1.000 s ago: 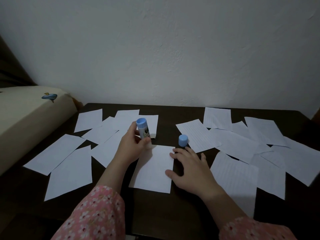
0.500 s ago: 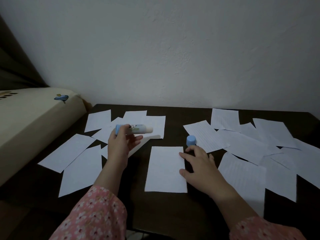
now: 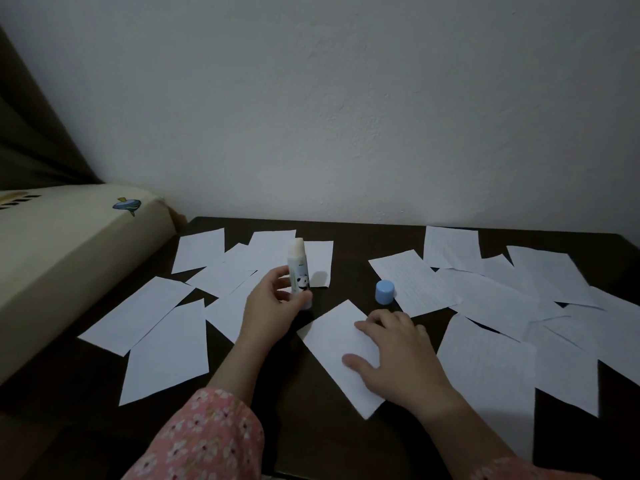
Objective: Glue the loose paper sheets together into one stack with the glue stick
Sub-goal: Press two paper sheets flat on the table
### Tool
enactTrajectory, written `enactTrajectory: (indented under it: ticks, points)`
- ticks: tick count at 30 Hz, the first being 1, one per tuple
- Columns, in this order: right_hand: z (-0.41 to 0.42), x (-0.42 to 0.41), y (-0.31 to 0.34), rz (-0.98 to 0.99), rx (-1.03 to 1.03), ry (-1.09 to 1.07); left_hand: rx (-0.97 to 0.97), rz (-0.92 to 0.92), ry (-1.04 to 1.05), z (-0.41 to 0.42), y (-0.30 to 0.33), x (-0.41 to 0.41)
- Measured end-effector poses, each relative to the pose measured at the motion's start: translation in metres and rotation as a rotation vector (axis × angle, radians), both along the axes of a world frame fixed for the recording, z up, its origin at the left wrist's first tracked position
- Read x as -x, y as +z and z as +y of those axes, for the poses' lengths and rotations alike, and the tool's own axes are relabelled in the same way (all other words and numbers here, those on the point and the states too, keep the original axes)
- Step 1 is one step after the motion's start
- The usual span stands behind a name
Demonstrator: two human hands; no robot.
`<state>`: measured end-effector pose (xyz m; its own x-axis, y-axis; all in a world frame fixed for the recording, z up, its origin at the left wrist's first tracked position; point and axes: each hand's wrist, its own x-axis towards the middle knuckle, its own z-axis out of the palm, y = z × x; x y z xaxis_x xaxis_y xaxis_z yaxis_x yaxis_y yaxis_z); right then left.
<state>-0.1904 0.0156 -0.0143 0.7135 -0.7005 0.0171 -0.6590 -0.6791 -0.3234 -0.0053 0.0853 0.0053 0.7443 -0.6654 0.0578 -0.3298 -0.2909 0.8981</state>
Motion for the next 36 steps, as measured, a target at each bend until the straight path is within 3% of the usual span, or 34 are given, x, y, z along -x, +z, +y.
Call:
enactTrajectory:
  ticks: [6,15,18,20,23,27,31,36]
  points:
    - [-0.008,0.008,0.002,0.006,-0.043,0.075,-0.040,-0.121,0.016,-0.013,-0.012,0.008]
    - [-0.012,0.013,0.004,-0.094,-0.037,0.120,-0.037,-0.091,0.079,-0.014,-0.013,0.004]
    - [-0.018,0.026,0.014,-0.168,0.040,0.059,0.029,-0.236,0.123,-0.002,0.000,0.010]
    - [-0.027,0.041,0.023,-0.188,0.037,-0.024,0.041,-0.403,0.001,0.008,0.011,0.018]
    - [-0.037,0.071,0.026,-0.140,0.020,-0.155,-0.042,-0.546,-0.277,0.013,0.014,0.032]
    - [-0.042,0.101,0.020,0.008,0.002,-0.250,-0.277,-0.545,-0.473,0.007,-0.003,0.042]
    - [-0.039,0.107,0.015,0.105,-0.003,-0.253,-0.466,-0.549,-0.515,0.006,-0.010,0.046]
    - [-0.036,0.104,0.013,0.116,-0.002,-0.262,-0.534,-0.598,-0.399,0.007,-0.016,0.057]
